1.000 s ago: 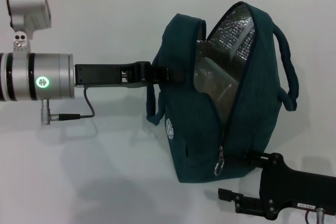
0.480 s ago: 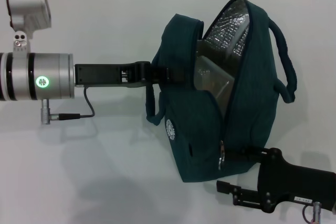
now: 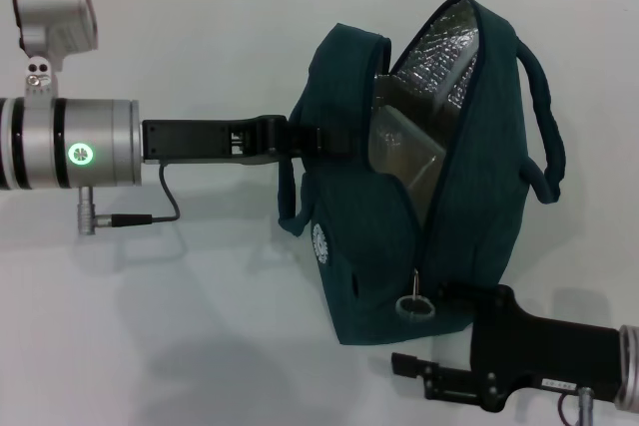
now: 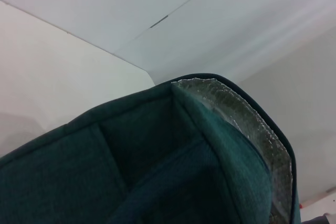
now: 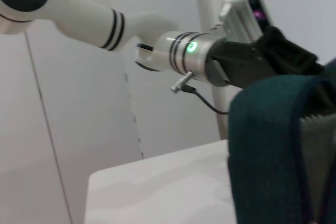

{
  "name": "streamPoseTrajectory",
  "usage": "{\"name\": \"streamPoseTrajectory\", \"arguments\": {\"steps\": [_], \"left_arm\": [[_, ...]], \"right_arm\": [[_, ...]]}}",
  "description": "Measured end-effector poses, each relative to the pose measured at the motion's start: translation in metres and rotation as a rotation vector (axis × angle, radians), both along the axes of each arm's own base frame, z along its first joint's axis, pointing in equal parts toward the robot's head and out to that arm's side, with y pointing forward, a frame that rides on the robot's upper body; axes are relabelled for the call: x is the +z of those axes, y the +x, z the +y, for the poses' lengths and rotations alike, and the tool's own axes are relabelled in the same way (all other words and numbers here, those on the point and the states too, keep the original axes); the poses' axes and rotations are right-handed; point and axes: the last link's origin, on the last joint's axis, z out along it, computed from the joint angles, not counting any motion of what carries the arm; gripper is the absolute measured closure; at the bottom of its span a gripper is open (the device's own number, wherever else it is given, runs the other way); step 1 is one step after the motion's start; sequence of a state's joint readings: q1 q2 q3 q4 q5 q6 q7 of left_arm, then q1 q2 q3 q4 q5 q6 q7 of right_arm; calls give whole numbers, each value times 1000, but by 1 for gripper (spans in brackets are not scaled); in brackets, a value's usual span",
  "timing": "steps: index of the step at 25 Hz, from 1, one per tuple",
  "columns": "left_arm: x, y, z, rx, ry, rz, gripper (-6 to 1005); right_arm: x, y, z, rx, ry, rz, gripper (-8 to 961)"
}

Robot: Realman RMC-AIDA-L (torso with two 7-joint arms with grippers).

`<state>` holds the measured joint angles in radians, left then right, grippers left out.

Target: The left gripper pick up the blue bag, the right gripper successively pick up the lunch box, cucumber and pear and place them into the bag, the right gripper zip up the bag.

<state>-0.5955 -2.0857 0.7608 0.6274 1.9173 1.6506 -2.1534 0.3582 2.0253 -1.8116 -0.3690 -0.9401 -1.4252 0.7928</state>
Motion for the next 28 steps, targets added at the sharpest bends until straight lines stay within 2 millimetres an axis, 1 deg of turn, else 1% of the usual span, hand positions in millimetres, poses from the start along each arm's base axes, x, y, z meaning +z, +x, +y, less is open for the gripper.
{"name": "streamPoseTrajectory", "arguments": {"steps": [5, 19, 23, 28], "left_arm": [[0, -2, -2, 6, 1, 0, 952], [0, -2, -1, 6, 2, 1, 945], [0, -3, -2, 8, 1, 1, 943], [0, -4, -3, 10, 3, 1, 941]], "right_arm": [[5, 11, 3, -59, 30, -13, 274], [5, 15, 6, -74, 48, -29, 274], [6, 14, 7, -75, 51, -26, 448], [8, 14, 8, -86, 62, -15, 616]]}}
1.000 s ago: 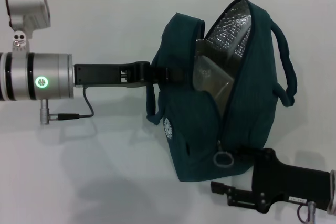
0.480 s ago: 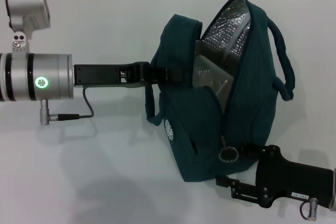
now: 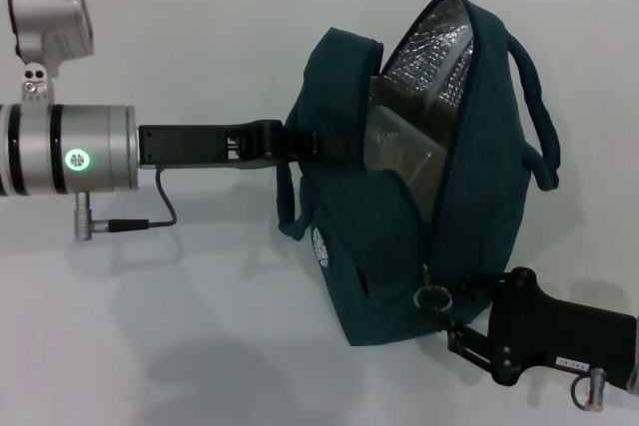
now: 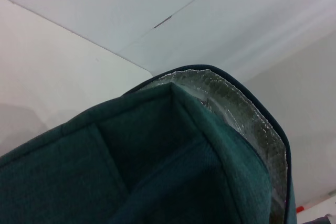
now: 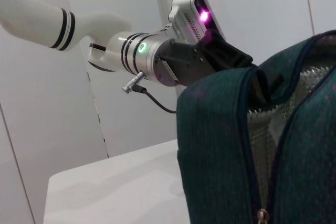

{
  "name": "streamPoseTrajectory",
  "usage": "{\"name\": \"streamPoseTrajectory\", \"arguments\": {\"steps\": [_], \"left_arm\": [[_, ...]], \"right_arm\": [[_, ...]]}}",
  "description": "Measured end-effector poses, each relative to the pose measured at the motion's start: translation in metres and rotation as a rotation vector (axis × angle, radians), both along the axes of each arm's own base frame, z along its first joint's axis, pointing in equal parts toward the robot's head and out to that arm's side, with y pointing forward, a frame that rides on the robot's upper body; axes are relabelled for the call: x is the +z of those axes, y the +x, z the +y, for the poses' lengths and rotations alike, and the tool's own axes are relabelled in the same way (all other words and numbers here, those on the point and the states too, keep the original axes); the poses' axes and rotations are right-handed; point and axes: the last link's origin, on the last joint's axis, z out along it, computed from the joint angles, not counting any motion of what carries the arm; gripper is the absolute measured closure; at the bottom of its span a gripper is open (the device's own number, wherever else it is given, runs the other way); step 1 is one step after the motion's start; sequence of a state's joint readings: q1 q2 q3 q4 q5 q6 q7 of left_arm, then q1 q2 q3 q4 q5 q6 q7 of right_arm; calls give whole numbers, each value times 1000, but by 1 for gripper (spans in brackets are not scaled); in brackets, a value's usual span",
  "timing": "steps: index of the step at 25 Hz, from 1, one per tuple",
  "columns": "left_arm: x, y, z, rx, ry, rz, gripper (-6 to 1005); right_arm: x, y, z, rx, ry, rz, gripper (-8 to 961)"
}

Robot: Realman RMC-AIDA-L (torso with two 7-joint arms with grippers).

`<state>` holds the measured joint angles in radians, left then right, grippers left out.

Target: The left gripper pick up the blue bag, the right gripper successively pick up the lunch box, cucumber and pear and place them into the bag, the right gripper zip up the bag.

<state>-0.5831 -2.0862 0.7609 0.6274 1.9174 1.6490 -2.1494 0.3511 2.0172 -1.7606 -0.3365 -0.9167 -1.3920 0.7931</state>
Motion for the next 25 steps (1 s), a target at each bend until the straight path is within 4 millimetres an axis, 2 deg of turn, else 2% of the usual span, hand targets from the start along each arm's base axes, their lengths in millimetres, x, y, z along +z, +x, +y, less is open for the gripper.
{"name": "streamPoseTrajectory", "arguments": {"steps": [1, 10, 20, 25], "left_arm": [[0, 0, 0, 0, 1, 0, 940], [-1, -2, -2, 5, 0, -1, 936], [-1, -4, -4, 9, 1, -1, 931], [-1, -5, -4, 11, 1, -1, 928]], "right_arm": [[0, 0, 0, 0, 0, 1, 650], [0, 1, -2, -3, -1, 5, 701], [1, 2, -5, -2, 1, 7, 726], [1, 1, -4, 3, 3, 8, 900]]}}
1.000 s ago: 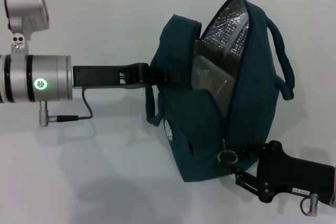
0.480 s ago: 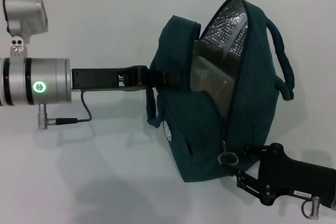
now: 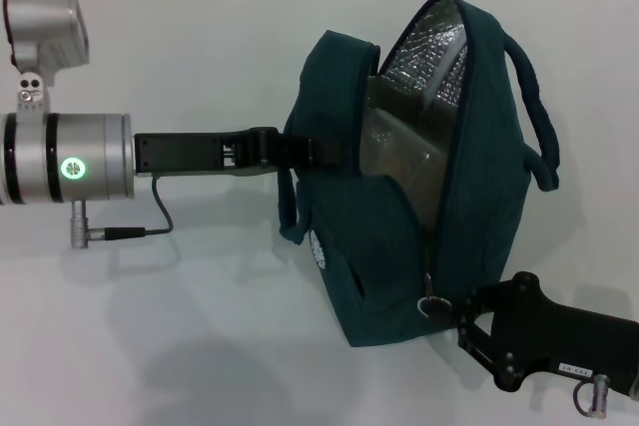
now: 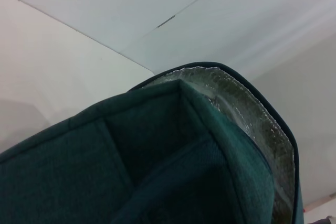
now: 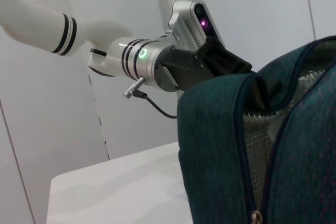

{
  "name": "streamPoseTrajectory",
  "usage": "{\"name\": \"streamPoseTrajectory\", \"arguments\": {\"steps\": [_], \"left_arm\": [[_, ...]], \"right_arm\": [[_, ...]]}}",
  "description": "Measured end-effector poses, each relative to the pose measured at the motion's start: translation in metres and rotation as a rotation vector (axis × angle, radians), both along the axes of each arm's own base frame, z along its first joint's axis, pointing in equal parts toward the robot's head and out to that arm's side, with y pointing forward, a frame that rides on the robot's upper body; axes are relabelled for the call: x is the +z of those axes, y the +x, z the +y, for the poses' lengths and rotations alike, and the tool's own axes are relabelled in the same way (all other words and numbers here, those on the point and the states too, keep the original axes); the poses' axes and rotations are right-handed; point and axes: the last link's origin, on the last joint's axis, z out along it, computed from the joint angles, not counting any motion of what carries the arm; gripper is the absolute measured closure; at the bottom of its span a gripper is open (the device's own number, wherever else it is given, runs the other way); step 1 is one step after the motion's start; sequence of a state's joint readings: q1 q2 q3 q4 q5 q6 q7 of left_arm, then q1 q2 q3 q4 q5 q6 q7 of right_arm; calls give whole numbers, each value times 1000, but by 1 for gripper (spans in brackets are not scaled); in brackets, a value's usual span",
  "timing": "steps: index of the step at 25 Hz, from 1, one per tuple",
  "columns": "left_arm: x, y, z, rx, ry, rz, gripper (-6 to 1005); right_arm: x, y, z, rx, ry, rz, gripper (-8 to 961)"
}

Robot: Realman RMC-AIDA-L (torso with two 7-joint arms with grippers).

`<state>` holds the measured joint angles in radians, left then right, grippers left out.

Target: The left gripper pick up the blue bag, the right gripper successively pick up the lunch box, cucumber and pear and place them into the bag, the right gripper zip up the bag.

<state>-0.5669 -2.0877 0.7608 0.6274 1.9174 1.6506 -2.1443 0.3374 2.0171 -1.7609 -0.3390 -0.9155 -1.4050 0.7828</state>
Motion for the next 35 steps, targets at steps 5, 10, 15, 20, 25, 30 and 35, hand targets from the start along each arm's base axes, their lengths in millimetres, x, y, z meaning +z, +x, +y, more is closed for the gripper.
{"name": "streamPoseTrajectory", "arguments": {"steps": [5, 10, 15, 20, 25, 30, 35], "left_arm": [[0, -1, -1, -7, 2, 6, 926], [-2, 0, -8, -65, -10, 6, 923], [-2, -2, -13, -111, 5, 5, 895], [4, -5, -12, -140, 94, -14, 797], [15, -12, -3, -147, 222, -4, 638], [30, -22, 4, -129, 338, 5, 435], [40, -27, 4, -99, 411, -25, 286]], "right_arm": [[0, 0, 0, 2, 0, 2, 941], [4, -2, -6, 32, -1, 28, 949], [9, -1, -10, 39, 19, 56, 951], [12, -1, -8, 37, 32, 66, 951], [13, -4, -7, 48, 34, 72, 950], [21, -4, -6, 47, 64, 107, 950], [39, 5, -11, 39, 106, 141, 950]]}}
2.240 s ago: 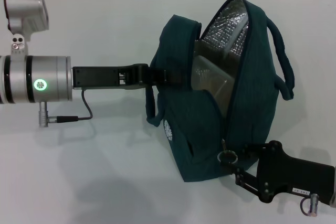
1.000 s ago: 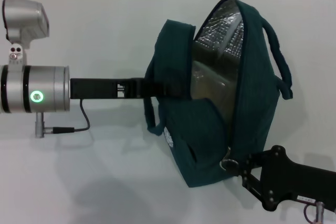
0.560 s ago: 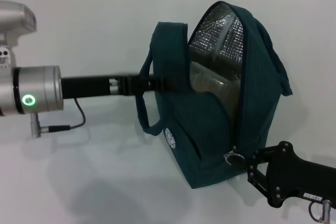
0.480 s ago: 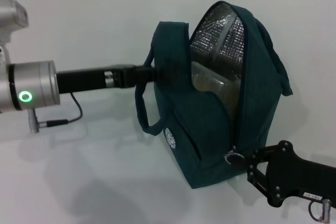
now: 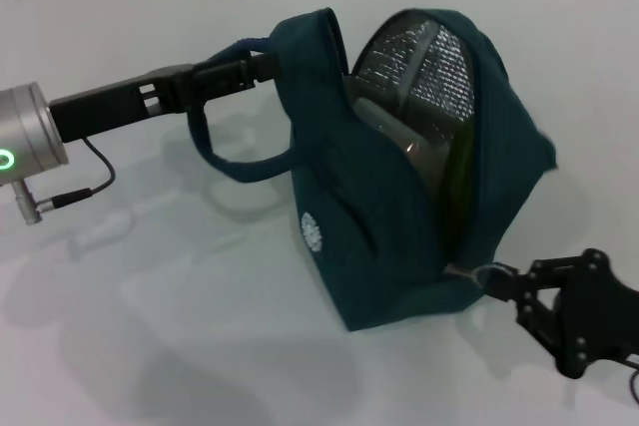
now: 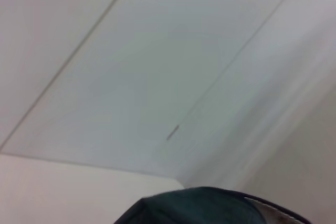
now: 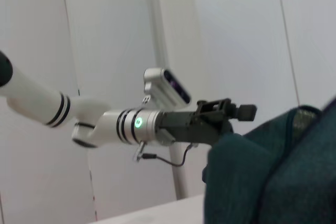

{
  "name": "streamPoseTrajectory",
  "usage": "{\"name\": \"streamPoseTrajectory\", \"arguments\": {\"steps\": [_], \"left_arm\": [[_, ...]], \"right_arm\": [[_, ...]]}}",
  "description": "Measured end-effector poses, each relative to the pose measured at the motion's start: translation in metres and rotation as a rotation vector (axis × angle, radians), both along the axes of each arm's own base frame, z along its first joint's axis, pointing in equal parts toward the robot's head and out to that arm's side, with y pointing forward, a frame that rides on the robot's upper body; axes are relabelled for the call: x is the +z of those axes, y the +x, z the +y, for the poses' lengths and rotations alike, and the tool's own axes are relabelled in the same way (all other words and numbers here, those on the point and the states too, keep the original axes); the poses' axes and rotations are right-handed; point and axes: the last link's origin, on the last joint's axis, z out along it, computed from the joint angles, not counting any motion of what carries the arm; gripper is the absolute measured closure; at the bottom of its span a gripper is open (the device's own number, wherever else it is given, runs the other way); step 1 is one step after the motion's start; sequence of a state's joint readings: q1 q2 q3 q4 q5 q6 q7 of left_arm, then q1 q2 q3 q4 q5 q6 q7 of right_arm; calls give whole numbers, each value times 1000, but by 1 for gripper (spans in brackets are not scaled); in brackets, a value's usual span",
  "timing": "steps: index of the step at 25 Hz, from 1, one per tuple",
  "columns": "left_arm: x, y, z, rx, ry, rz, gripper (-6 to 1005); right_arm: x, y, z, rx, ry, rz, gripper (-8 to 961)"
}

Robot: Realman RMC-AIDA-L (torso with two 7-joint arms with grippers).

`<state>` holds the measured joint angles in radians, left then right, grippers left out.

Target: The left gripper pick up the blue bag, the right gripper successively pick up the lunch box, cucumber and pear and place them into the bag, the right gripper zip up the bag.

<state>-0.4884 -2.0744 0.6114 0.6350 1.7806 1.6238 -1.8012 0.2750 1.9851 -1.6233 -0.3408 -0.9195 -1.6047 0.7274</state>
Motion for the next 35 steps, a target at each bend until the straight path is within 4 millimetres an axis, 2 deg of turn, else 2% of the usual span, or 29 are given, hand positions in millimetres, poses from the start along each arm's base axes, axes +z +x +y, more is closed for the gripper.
{"name": "streamPoseTrajectory", "arguments": {"steps": [4, 8, 15, 24, 35], "left_arm": [[1, 0, 0, -3, 20, -12, 202], [1, 0, -1, -11, 27, -7, 153], [2, 4, -6, -59, 2, -6, 156], [9, 7, -15, -118, -12, -34, 159], [17, -13, -31, -125, 118, -19, 163]], "right_arm": [[9, 1, -1, 4, 26, 28, 951], [8, -5, 5, 23, 26, 30, 951], [-1, -18, 18, 53, 31, 24, 951], [-3, -24, 26, 63, 39, 22, 950], [8, -48, 42, 144, 101, 76, 950]]}}
